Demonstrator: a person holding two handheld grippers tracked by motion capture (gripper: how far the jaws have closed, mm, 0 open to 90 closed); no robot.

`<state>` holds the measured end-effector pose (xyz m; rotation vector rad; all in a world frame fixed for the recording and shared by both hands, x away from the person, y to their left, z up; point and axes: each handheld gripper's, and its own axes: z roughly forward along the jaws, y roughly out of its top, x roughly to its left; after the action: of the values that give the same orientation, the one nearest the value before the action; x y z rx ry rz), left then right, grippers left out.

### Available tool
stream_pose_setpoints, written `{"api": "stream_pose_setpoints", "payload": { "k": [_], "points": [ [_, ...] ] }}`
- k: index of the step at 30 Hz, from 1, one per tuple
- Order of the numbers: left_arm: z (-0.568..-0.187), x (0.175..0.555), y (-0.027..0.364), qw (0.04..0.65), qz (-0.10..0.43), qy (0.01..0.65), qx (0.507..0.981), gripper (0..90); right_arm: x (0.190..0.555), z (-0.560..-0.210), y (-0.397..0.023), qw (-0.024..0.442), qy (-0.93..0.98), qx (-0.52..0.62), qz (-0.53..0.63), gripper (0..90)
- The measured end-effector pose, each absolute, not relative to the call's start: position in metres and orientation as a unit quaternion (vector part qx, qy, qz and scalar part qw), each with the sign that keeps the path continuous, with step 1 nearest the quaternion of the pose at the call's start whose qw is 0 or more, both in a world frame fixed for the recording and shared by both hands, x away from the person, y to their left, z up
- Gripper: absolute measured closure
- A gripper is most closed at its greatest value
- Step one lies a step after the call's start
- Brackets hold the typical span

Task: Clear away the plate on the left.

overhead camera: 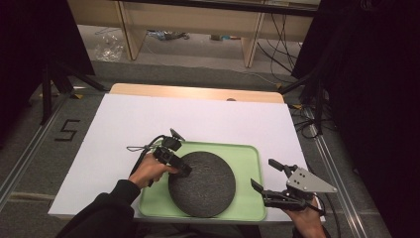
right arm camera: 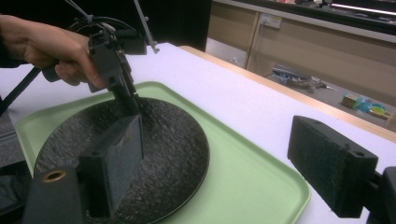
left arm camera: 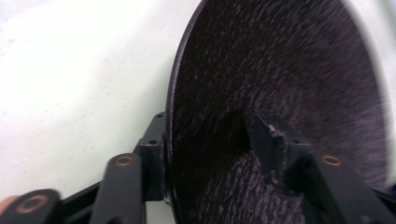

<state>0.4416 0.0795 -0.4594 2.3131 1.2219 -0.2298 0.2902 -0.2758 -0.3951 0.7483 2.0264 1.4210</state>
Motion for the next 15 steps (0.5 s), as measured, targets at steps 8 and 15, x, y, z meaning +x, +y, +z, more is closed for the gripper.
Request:
{"api": "stream_pose_setpoints", "payload": {
  "k": [8,15],
  "points": [
    [-0.447,0.44,0.085,0.252,-0.032,0.451,0.855,42.6,0.29,-0.395,-0.276,0.275,0.754,0.277,0.528,19.3],
    [-0.436,0.437,0.098,0.264,-0.014,0.447,0.855,39.7,0.29,-0.395,-0.276,0.275,0.755,0.278,0.527,19.3]
  ]
}}
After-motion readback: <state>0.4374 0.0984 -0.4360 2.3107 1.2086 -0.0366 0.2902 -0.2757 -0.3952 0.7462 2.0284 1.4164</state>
